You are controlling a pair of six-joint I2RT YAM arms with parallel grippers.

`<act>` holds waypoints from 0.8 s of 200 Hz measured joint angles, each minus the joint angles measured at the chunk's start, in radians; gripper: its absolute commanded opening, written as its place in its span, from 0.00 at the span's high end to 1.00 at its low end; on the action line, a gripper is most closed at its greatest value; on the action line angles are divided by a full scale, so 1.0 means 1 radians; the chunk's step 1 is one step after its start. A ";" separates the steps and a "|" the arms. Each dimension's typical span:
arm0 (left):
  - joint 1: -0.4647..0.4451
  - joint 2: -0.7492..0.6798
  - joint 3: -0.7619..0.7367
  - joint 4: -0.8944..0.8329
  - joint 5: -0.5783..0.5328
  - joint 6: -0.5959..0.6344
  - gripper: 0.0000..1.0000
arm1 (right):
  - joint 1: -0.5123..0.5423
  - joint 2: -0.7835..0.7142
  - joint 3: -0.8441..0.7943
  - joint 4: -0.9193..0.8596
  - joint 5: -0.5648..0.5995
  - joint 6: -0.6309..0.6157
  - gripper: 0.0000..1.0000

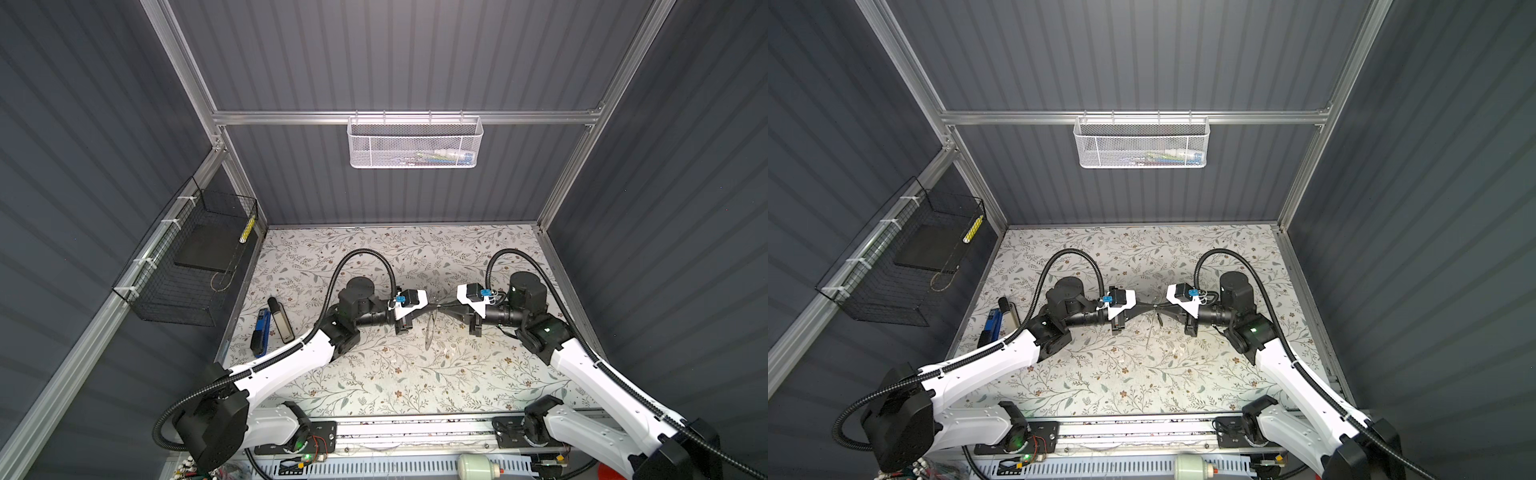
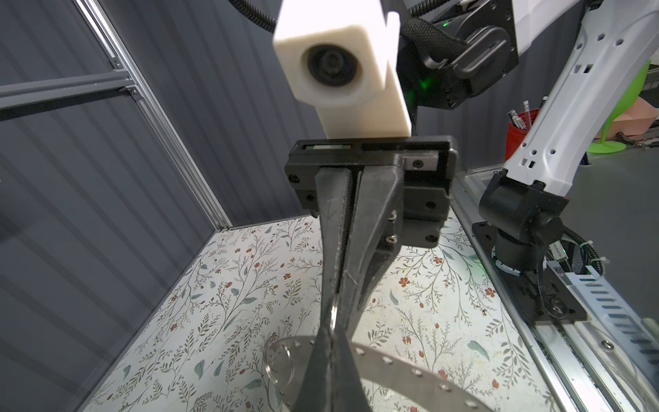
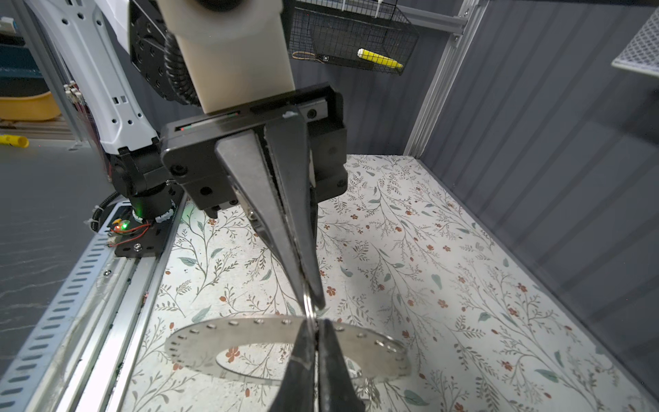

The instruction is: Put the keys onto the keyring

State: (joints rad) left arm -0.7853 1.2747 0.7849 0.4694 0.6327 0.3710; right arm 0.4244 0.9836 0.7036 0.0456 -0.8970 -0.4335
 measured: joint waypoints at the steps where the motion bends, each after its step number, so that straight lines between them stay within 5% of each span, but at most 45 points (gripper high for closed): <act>1: 0.000 0.000 0.000 -0.001 0.000 0.001 1.00 | 0.000 0.000 0.000 0.000 0.000 -0.002 1.00; 14: 0.000 0.000 0.005 -0.012 0.000 0.005 0.99 | 0.000 -0.001 0.000 -0.004 0.005 -0.013 1.00; 41: 0.000 0.000 0.049 -0.114 -0.017 0.068 0.67 | 0.003 -0.012 0.004 -0.053 0.039 -0.066 1.00; 55: 0.000 0.000 0.110 -0.217 -0.050 0.139 0.59 | 0.003 -0.014 0.018 -0.108 0.069 -0.100 1.00; 113: -0.002 -0.003 0.247 -0.509 -0.159 0.367 0.58 | 0.004 0.043 0.181 -0.372 0.152 -0.204 1.00; 160: -0.025 0.019 0.286 -0.587 -0.196 0.443 0.58 | 0.011 0.085 0.236 -0.497 0.167 -0.242 1.00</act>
State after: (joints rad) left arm -0.8101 1.2938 1.0706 -0.1181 0.4362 0.8139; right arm 0.4358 1.0687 0.9398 -0.4511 -0.7300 -0.6754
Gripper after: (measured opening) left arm 0.419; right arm 0.042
